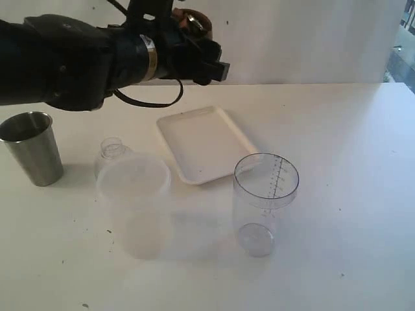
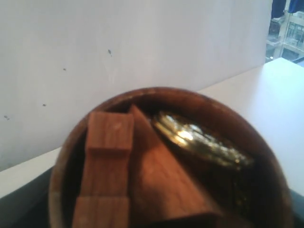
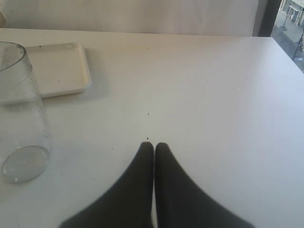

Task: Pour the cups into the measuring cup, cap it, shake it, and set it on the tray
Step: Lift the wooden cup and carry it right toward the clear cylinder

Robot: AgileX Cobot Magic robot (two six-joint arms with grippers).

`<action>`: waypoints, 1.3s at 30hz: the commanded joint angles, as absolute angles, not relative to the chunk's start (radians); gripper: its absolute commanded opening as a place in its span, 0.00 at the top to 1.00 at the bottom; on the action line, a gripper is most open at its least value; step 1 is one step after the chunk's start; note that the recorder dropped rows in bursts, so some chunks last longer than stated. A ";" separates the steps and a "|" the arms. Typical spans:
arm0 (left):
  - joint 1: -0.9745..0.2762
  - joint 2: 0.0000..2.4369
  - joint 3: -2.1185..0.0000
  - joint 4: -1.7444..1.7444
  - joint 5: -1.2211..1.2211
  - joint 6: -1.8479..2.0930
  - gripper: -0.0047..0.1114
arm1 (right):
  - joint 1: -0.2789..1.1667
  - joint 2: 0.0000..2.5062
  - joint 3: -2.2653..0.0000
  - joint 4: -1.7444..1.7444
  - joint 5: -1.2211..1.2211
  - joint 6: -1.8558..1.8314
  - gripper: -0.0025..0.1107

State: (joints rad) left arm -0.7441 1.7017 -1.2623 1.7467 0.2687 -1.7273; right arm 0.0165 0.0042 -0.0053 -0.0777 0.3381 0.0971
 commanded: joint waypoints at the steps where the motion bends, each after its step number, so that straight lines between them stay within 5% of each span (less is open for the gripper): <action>1: -0.748 1.676 -1.281 1.744 0.187 -1.722 0.96 | 0.012 0.000 0.000 -0.079 0.337 0.102 0.98; 27: -0.621 1.683 -1.306 1.744 -0.139 -1.648 0.96 | 0.012 0.000 0.000 -0.079 0.337 0.102 0.98; 37: -0.632 1.683 -1.306 1.259 -0.353 -1.203 0.96 | 0.012 0.000 0.000 -0.079 0.337 0.102 0.98; 39: -0.621 1.683 -1.278 0.899 -0.442 -0.888 0.96 | 0.012 0.000 0.000 -0.079 0.337 0.102 0.98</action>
State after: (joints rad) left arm -0.6309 1.6895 -1.2922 1.1923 -0.3451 -1.1424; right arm 0.0165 0.0042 -0.0053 -0.0777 0.3381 0.0971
